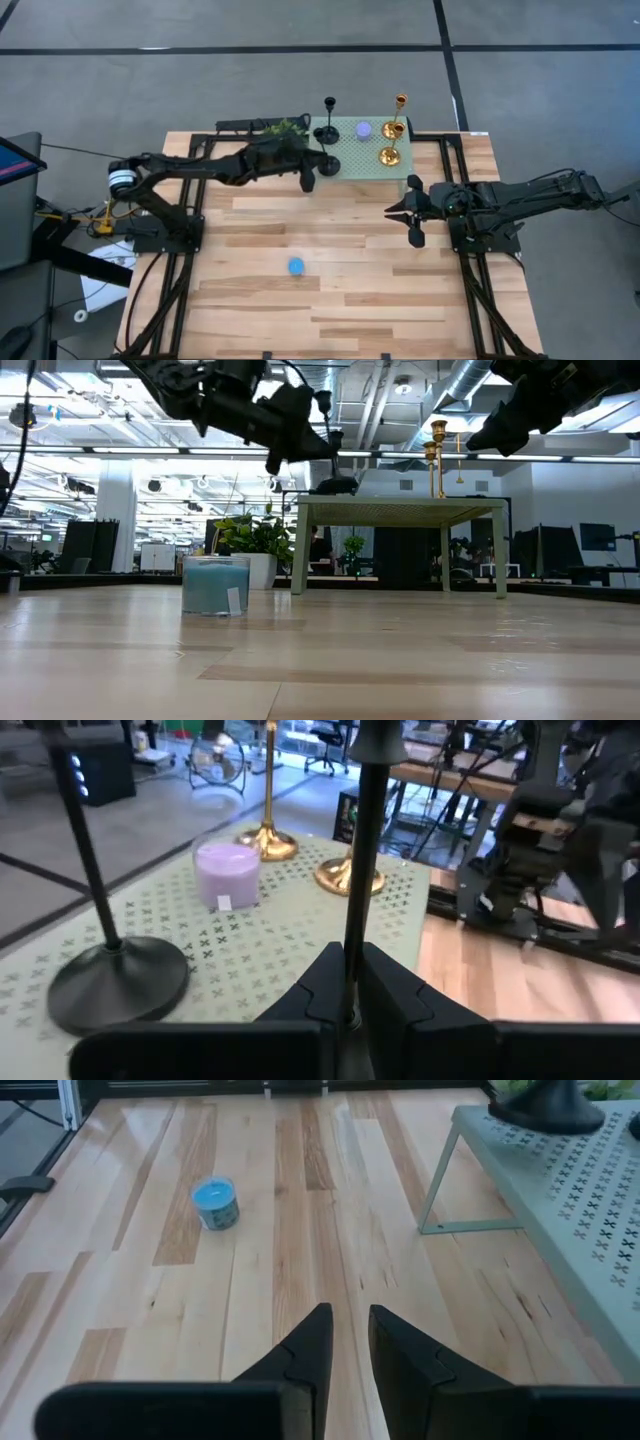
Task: Pick & Place candle stick holders
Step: Align the black candle holder with the other black candle holder on the shelf
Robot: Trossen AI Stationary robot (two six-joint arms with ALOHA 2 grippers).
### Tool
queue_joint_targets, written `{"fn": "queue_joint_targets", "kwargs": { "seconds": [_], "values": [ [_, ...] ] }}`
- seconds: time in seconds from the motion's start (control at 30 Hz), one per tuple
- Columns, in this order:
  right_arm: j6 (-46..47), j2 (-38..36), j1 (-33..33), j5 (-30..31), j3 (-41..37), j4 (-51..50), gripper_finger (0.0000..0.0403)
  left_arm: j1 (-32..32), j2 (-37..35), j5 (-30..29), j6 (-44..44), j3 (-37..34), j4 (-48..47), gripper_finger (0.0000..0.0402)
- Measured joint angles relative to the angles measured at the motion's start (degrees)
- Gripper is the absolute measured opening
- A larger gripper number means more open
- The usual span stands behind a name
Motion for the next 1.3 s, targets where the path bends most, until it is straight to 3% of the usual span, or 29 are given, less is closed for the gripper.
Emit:
{"fn": "queue_joint_targets", "kwargs": {
  "seconds": [0.2,0.63,1.3],
  "values": [
    [0.02,-0.01,0.0,0.0,0.0,-0.04,0.0061,1.22,3.7,-0.64,1.46,1.65,0.02,0.0021],
    [-0.27,0.0,0.0,0.0,0.0,-0.13,0.0061,2.41,3.99,-2.2,1.97,1.7,0.11,0.0023],
    [-0.31,0.0,0.0,0.0,0.0,-0.15,0.0061,2.17,2.62,-2.09,1.84,1.61,0.8,0.0066]
  ]
}}
